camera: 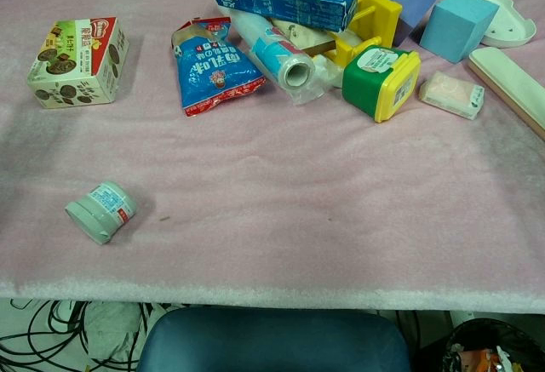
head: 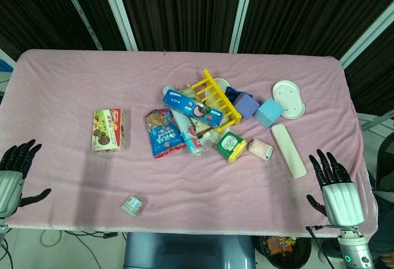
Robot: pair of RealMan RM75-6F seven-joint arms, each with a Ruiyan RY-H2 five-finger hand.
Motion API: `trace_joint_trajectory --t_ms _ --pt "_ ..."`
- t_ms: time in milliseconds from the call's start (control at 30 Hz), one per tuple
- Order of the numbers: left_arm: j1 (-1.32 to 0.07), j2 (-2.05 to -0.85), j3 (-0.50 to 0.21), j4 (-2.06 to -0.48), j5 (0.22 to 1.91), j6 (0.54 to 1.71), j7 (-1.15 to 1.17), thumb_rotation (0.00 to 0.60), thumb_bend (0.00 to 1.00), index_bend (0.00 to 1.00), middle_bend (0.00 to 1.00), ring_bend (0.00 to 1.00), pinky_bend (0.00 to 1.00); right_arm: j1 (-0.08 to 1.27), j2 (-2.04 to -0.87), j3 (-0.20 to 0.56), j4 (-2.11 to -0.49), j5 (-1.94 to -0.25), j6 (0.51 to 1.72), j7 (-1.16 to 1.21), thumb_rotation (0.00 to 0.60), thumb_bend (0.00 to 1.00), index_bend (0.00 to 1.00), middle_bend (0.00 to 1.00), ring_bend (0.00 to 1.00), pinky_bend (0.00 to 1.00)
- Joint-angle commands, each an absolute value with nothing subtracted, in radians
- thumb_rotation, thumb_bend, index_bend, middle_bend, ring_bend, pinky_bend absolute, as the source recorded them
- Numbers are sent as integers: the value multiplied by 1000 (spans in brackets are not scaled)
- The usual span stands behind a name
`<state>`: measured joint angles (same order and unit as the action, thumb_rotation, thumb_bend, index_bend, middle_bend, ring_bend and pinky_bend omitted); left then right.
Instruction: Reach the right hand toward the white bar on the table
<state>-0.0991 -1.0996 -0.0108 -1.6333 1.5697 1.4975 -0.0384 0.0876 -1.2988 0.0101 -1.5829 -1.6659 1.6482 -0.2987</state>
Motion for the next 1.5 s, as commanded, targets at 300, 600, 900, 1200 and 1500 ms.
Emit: trace_joint_trajectory --t_ms 300,600,900,1200,1500 --pt "-98 -1099 -10 -1635 1569 1498 -40 600 0 0 0 0 0 84 -1298 12 -1595 -1663 1634 -294 600 120 0 0 0 230" --pt "-97 -1099 -10 -1636 1568 1498 -41 600 0 0 0 0 0 89 -1297 23 -1651 -1634 1600 -293 600 119 0 0 0 231" --pt "-100 -1103 -14 -1638 1555 1489 -34 600 0 0 0 0 0 151 -1351 77 -1767 -1494 1453 -366 600 66 0 0 0 230" --pt "-106 -1105 -19 -1637 1540 1473 -38 600 0 0 0 0 0 259 -1495 180 -1713 -1316 1327 -524 600 63 0 0 0 230" --pt "-108 -1101 -21 -1640 1525 1462 -49 600 0 0 0 0 0 345 -1606 259 -1572 -1155 1257 -625 600 63 0 0 0 229"
